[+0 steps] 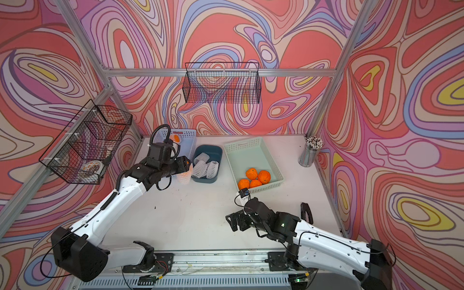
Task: Remove foam nets from oranges
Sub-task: Place the orange at the center of the board.
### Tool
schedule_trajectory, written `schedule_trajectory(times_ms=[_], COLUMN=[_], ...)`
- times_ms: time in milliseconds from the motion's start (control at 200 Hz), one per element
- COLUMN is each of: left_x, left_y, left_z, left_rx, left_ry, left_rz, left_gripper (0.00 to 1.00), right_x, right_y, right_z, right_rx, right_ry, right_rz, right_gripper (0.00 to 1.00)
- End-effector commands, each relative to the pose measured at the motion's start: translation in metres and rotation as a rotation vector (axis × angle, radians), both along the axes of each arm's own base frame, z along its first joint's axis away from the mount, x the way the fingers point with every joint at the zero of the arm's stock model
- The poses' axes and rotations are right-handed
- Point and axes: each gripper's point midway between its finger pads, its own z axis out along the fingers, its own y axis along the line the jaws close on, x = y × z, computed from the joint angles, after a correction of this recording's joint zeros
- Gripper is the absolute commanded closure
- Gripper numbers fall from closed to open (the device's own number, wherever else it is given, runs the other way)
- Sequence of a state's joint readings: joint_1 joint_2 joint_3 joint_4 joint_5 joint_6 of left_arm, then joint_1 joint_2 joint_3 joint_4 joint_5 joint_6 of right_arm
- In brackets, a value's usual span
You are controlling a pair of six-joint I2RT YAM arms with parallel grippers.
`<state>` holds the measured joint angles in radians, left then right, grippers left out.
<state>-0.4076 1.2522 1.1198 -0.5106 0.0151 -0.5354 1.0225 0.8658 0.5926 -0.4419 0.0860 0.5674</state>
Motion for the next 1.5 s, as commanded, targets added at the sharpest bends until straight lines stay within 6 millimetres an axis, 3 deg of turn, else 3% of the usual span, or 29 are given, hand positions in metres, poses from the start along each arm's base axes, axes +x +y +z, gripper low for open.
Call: schedule_trajectory(times_ms=[0,140,255,431,546,681,951,1222,1497], left_x=[-0.029,-0.07,-0.091,-0.103,-0.103,-0.103,-0.103,-0.101,-0.098], left_y=[-0.023,-0.047,-0.061,-0.069,-0.087,-0.092,-0.094,-0.093,-0.08], left_z=[-0.014,-0.054,-0.089,-0.126,-0.135,-0.15,-0.158,-0.153,-0.121], left_rx=[-0.084,-0.087,-0.085,-0.077,-0.136,-0.121,-0.106,-0.091,-0.067], left_ry=[0.004,0.077,0.143,0.218,0.239,0.275,0.287,0.277,0.184], left_rz=[-0.05,-0.123,-0.167,-0.19,-0.235,-0.245,-0.262,-0.268,-0.25], left_gripper=[0.44,0.45,0.45,0.45,0.45,0.43,0.28,0.11,0.03], right_x=[-0.002,-0.003,-0.003,-0.003,-0.001,0.0,0.003,0.005,0.004], right_y=[0.001,0.003,0.003,0.003,0.004,0.01,0.011,0.012,0.018], right_z=[0.002,-0.001,-0.002,-0.007,-0.013,-0.016,-0.024,-0.023,-0.035], right_rx=[-0.001,0.002,0.0,-0.015,-0.03,-0.031,-0.059,-0.069,-0.093], right_ry=[0.008,0.024,0.027,0.042,0.053,0.06,0.064,0.058,0.043], right_rz=[0.002,0.006,0.007,0.002,-0.01,-0.004,-0.007,-0.004,0.054], right_gripper=[0.02,0.02,0.02,0.02,0.02,0.02,0.02,0.02,0.02])
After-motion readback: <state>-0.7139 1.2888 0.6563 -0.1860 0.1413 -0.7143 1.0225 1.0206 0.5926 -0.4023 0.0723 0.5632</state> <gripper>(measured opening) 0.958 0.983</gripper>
